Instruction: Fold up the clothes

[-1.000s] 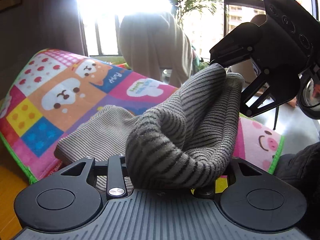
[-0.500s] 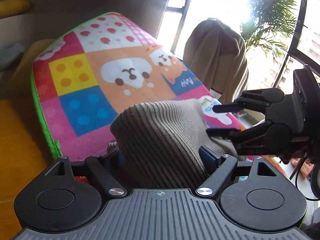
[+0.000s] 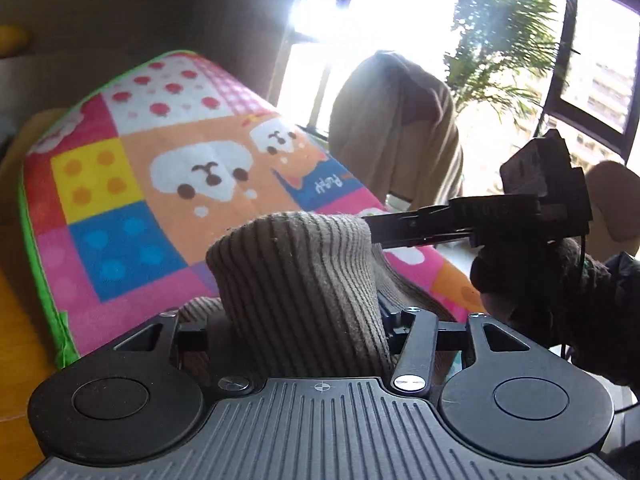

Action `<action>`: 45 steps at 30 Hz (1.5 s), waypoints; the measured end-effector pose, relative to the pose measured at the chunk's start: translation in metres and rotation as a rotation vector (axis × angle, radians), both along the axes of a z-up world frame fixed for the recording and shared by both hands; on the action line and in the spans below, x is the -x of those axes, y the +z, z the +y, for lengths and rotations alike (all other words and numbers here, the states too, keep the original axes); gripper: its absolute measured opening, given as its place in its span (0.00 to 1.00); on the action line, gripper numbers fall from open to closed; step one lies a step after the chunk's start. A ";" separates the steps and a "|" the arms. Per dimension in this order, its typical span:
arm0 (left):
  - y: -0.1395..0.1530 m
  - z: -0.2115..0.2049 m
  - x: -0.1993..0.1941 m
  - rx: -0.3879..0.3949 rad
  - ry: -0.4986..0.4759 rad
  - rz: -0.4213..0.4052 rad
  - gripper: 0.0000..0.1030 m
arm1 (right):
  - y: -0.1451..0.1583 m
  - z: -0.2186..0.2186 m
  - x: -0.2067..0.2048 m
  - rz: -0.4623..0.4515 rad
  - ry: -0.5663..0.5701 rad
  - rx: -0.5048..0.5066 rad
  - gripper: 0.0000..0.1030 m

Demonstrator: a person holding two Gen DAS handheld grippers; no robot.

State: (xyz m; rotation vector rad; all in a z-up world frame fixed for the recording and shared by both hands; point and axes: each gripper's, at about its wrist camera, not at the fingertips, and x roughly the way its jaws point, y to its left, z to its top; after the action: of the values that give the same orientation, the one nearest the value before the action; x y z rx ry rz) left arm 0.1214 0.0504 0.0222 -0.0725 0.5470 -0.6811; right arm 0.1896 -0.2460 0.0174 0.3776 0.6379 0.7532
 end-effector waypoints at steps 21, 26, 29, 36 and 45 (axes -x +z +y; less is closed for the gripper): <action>-0.015 0.032 -0.038 0.063 0.064 0.074 0.57 | 0.001 0.086 -0.007 -0.258 -0.189 0.622 0.80; 0.008 0.064 0.001 0.056 0.170 -0.014 0.91 | -0.008 0.077 -0.007 -0.242 -0.248 0.635 0.82; -0.001 0.066 -0.003 -0.024 0.240 0.009 0.91 | -0.010 0.070 0.001 -0.233 -0.272 0.654 0.82; -0.029 0.057 -0.028 -0.165 0.315 0.048 0.91 | 0.025 0.074 0.048 -0.343 -0.238 0.615 0.83; -0.030 0.060 -0.031 -0.164 0.322 0.053 0.91 | 0.000 0.148 0.066 -0.391 0.045 0.664 0.91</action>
State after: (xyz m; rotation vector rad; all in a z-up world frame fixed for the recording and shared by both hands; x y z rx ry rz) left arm 0.1520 0.1099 -0.0080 -0.0246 0.6241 -0.3202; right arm 0.1239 -0.0978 0.0172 -0.3876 0.4902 0.5930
